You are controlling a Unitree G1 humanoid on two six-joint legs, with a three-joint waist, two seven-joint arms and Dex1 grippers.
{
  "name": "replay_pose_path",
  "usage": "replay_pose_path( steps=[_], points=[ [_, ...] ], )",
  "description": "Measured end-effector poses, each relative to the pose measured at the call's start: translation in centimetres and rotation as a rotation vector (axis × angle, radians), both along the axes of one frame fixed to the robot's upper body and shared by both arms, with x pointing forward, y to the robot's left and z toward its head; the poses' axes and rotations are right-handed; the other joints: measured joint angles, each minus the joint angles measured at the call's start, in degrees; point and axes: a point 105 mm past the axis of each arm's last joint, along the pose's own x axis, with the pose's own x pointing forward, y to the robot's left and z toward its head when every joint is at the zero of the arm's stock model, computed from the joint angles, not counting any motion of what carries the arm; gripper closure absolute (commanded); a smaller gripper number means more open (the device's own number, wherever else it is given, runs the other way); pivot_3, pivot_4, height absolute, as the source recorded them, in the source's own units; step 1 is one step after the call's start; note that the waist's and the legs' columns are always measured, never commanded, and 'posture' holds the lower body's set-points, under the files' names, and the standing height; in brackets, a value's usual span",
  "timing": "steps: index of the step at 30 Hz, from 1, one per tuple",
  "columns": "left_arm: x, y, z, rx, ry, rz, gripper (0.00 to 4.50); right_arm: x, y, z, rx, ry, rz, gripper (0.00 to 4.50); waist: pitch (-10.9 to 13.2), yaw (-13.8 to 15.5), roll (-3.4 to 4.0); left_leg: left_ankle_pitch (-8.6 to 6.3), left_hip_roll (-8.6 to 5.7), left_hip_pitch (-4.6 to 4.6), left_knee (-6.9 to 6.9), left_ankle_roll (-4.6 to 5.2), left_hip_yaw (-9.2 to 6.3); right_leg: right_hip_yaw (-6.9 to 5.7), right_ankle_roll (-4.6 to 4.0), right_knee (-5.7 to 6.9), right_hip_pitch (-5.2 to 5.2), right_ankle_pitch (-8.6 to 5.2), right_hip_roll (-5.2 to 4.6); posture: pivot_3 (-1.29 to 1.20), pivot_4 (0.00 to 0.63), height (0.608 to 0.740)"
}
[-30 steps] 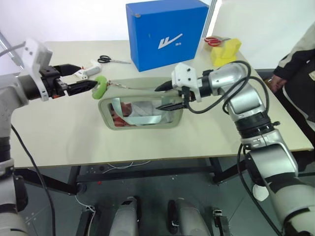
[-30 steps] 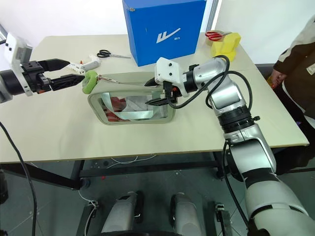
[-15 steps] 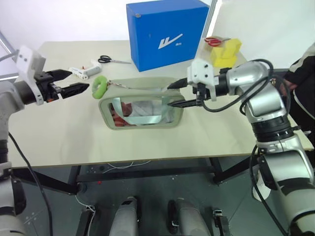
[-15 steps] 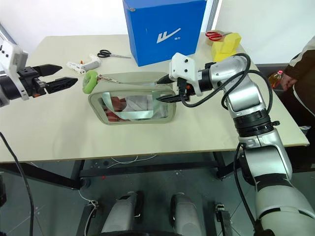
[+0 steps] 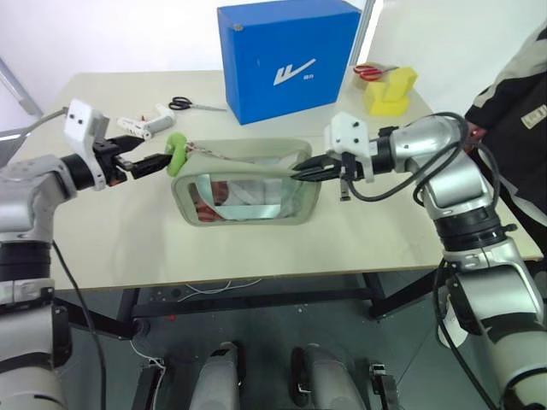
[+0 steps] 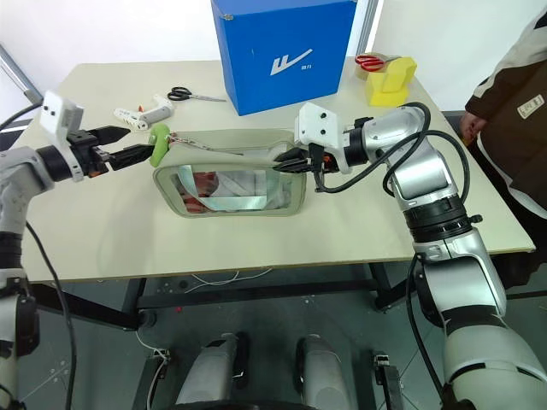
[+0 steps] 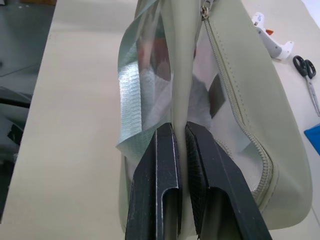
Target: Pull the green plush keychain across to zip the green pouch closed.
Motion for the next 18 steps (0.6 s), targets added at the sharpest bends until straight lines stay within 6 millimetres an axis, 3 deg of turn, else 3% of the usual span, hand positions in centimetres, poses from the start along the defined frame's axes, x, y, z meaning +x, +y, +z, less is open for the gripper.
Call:
replay_pose_path(
  steps=[3, 6, 13, 18],
  points=[
    [0.01, -0.08, 0.2, 0.011, -0.012, -0.006, 0.0, 0.03, 0.07, 0.03, 0.003, -0.003, -0.002, 4.45, 0.0, 0.01, 0.0, 0.0, 0.01, 0.02, -0.02, 0.0, 0.0, 0.0, 0.0, 0.0, 0.0, 0.0, 0.01, 0.0, 0.15, 0.74],
    [-0.04, -0.25, 0.16, 0.009, -0.01, -0.018, 0.87, 0.1, 0.18, 0.05, 0.008, -0.007, -0.006, 4.5, 0.0, 0.04, 0.0, 0.0, 0.02, 0.01, -0.01, 0.0, 0.0, 0.0, 0.0, 0.0, 0.0, 0.0, 0.01, 0.0, 0.15, 0.74],
    [-0.13, -0.54, 0.43, 0.005, -0.014, -0.043, 4.49, 0.28, 0.47, 0.04, 0.022, -0.012, -0.014, 4.5, 0.0, 0.0, 0.0, 0.0, 0.05, 0.02, 0.0, 0.0, 0.01, 0.0, -0.01, 0.0, 0.0, 0.01, 0.03, 0.0, 0.15, 0.74],
    [-0.03, -0.87, 0.66, -0.001, -0.022, -0.053, 4.49, 0.3, 0.68, 0.05, 0.028, -0.013, -0.012, 4.5, 0.0, 0.01, 0.0, 0.0, 0.05, 0.02, 0.0, 0.0, 0.01, 0.01, -0.02, 0.0, 0.0, 0.01, 0.03, 0.0, 0.15, 0.74]
  ],
)
